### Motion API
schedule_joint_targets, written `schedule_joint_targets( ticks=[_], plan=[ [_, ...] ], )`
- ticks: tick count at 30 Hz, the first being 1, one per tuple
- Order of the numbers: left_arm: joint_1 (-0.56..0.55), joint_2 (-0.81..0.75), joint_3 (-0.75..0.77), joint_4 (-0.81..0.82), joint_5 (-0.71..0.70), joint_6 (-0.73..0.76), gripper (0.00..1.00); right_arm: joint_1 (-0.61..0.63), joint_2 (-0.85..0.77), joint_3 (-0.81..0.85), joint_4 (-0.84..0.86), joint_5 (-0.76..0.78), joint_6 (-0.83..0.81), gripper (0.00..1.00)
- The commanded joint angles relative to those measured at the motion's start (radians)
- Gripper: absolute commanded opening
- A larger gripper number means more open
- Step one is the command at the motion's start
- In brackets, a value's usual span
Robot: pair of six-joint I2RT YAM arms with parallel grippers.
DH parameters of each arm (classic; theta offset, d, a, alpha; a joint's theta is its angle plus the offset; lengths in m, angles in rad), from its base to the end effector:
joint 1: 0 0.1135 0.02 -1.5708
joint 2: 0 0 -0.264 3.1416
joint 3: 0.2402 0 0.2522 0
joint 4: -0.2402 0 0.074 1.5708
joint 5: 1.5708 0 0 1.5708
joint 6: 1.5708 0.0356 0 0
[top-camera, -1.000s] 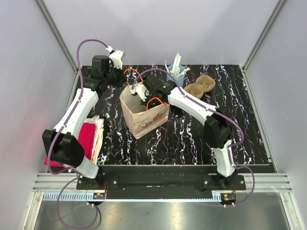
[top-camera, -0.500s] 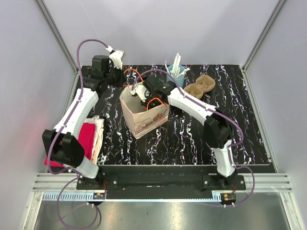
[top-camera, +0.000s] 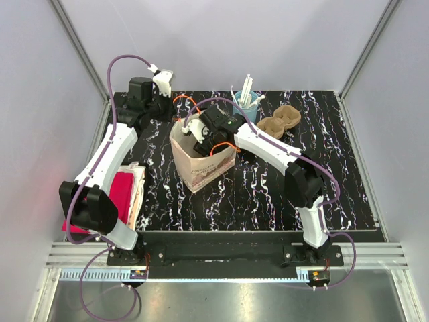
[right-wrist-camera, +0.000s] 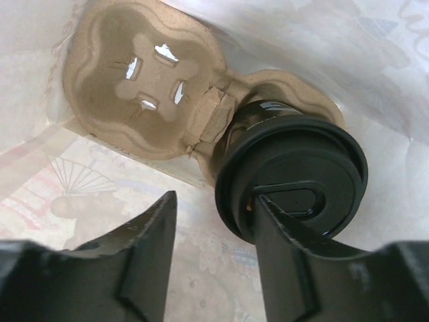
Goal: Pack the takeout coffee
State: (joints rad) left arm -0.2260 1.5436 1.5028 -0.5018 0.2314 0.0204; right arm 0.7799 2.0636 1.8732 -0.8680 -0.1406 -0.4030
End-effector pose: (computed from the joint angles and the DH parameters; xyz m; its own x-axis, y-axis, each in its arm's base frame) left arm 0.3423 -0.0871 0.3713 -0.4948 0.1341 -0.8586 0.4197 0.9020 -0.1009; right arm 0.3167 0.3202 0.2634 -0.2778 -0.8209 -0.4989 -0.9284 0.3628 -0.0799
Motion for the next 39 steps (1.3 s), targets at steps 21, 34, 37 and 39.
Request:
schedule_joint_targets(
  ticks=[21,34,37,39],
  plan=[
    [0.002,-0.040,-0.004,0.034,0.026,0.003,0.00,0.004,-0.148,0.018,-0.022,0.009,-0.007,0.99],
    [0.001,-0.040,-0.004,0.039,0.057,0.009,0.00,0.002,-0.174,0.021,-0.029,-0.007,-0.003,1.00],
    [-0.001,-0.045,-0.010,0.051,0.082,0.018,0.00,0.007,-0.181,0.024,-0.025,-0.014,0.001,1.00],
    [-0.001,-0.050,-0.016,0.057,0.098,0.023,0.00,0.005,-0.191,0.023,-0.017,-0.014,0.006,1.00]
  ],
)
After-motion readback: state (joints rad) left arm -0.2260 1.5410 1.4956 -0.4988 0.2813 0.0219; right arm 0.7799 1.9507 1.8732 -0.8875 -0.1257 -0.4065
